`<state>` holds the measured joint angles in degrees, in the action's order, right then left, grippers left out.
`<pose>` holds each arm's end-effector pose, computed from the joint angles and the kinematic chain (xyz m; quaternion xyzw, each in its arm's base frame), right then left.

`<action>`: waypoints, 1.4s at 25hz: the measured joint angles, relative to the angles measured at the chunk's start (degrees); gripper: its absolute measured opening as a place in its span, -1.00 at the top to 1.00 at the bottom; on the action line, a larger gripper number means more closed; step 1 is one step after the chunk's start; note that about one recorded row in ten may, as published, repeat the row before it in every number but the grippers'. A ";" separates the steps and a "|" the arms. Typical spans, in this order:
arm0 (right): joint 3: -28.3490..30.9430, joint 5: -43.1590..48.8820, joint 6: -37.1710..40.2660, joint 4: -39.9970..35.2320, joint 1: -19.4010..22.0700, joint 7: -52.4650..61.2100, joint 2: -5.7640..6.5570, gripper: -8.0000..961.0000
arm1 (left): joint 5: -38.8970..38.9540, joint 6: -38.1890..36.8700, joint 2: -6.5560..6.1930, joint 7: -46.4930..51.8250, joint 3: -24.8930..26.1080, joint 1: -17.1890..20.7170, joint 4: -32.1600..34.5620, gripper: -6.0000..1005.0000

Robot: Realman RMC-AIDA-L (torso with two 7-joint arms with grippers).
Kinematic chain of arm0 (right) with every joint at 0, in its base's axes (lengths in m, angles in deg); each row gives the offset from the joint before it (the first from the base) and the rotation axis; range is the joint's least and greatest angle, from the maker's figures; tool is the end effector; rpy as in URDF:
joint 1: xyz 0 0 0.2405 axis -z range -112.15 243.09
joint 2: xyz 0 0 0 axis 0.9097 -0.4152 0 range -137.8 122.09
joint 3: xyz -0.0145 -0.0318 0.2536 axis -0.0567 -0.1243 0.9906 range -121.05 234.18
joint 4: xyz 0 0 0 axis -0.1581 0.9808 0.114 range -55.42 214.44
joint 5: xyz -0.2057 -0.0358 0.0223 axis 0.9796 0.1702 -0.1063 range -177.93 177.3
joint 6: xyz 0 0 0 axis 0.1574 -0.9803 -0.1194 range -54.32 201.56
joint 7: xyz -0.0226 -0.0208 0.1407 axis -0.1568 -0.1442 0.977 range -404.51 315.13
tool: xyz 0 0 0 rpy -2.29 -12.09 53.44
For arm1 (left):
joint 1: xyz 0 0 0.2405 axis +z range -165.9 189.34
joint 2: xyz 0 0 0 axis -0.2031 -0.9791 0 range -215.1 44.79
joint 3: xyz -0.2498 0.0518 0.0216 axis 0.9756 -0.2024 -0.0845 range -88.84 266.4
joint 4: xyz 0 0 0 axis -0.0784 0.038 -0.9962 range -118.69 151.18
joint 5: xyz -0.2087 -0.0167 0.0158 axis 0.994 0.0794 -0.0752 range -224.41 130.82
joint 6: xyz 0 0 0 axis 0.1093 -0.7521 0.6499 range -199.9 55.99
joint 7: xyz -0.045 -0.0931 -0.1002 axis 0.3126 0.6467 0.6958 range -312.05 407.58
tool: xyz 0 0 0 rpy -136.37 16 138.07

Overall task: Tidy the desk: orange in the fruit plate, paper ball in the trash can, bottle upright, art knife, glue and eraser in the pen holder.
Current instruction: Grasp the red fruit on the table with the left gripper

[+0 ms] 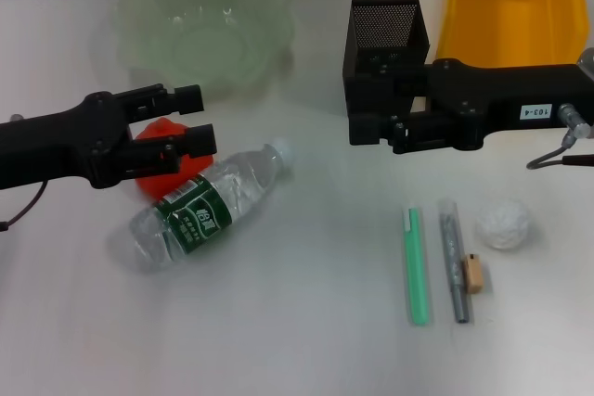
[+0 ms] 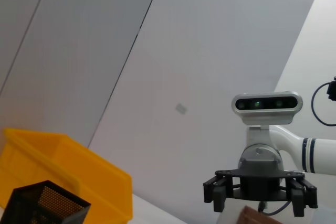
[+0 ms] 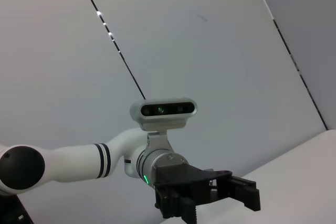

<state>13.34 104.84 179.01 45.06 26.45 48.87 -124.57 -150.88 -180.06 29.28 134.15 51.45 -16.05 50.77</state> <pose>0.1848 0.3346 0.0143 0.9150 -0.2163 -0.3357 0.0578 -0.2531 0.2979 0.0451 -0.8967 -0.2395 -0.3710 0.0320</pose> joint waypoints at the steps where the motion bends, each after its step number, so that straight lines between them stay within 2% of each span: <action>1: -0.01 -0.03 0.03 0.00 -0.11 0.08 0.00 -0.70 | 0.00 0.00 -0.07 0.00 0.12 0.15 0.10 -0.58; 12: -0.12 0.14 0.14 -0.35 -2.35 1.92 0.16 -0.70 | 0.28 1.88 -0.24 -1.35 0.55 2.23 0.46 -0.57; 25: 0.81 -0.30 -0.58 0.15 -0.85 1.35 -0.74 -0.70 | 0.11 3.42 -0.83 -0.19 1.23 1.58 2.45 -0.57; 30: 4.82 -0.99 -0.82 -0.02 1.02 0.39 -0.81 -0.70 | 0.24 5.50 -0.89 1.55 1.30 1.73 2.90 -0.57; 31: 8.45 -1.24 -0.69 -0.13 2.06 -0.54 -0.81 -0.70 | 0.22 6.16 -0.92 2.48 1.26 1.69 3.36 -0.57; 35: 12.59 -3.18 -0.59 0.08 3.90 -2.46 -0.76 -0.70 | -1.32 8.74 -0.98 6.67 0.84 1.37 6.72 -0.57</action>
<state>25.93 101.66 178.42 45.14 30.35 46.41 -125.34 -152.19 -171.32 28.30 140.82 52.29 -14.68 57.50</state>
